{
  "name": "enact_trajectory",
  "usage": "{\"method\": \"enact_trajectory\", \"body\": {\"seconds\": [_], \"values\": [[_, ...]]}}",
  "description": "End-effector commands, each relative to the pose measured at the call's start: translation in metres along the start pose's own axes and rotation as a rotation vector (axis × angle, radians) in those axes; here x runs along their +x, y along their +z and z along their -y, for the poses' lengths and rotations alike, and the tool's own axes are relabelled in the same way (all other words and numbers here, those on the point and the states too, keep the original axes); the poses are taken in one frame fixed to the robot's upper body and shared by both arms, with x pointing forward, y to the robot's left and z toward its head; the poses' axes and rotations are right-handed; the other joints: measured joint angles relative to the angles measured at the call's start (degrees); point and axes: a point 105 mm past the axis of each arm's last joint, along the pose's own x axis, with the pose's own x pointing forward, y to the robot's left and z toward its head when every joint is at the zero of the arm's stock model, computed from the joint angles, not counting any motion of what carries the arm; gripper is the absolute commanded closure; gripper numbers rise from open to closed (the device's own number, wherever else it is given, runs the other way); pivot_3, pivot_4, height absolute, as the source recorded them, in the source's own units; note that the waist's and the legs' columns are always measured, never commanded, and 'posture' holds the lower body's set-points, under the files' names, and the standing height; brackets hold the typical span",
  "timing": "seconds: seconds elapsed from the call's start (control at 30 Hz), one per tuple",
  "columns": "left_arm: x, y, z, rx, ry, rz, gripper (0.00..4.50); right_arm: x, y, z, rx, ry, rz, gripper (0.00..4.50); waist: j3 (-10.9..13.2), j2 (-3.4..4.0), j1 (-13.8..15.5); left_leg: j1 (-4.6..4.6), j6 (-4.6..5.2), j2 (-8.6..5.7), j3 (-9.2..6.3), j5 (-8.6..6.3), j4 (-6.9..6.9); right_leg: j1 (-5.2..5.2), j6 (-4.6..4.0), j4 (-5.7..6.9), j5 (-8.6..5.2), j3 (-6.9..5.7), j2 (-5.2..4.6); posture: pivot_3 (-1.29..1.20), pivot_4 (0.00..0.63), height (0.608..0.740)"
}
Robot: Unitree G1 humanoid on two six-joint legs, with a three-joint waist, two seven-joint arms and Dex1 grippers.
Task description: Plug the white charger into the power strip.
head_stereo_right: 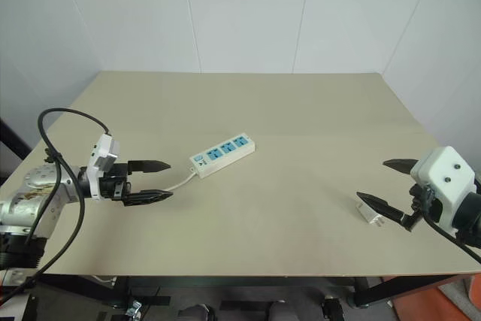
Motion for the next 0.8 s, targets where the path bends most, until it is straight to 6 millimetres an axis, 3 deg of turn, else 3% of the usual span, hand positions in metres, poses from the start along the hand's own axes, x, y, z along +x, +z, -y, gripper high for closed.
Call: {"method": "enact_trajectory", "body": {"seconds": [0.03,0.2,0.5,0.8], "values": [[0.000,0.009,-0.001,0.047,0.001,0.011,0.03,-0.008,0.012,0.009,-0.056,-0.042,0.027,0.00,0.0,0.00,0.0,0.00,0.00,0.00,0.00,0.00,0.00,0.00,0.00,0.00,0.00,0.00,0.00,0.00,0.150,0.740],[0.000,0.010,-0.003,0.053,0.012,0.011,0.03,-0.007,0.013,0.011,-0.059,-0.039,0.028,0.00,0.0,0.00,0.0,0.00,0.00,0.00,0.00,0.00,0.00,0.00,0.00,0.00,0.00,0.00,0.00,0.00,0.150,0.740],[0.003,0.021,-0.020,0.119,0.084,0.008,0.03,0.006,0.023,0.033,-0.082,-0.030,0.081,0.00,0.0,-0.03,0.1,0.05,0.00,0.03,0.04,0.00,-0.09,-0.01,-0.04,-0.04,0.01,0.03,0.03,0.00,0.150,0.740],[0.025,0.035,-0.045,0.205,0.158,0.041,0.03,0.015,0.042,0.038,-0.002,0.023,0.155,0.00,0.0,-0.03,0.5,0.06,-0.01,0.00,0.05,0.00,-0.03,0.01,0.04,-0.02,0.09,0.06,0.03,0.00,0.150,0.740]]}}
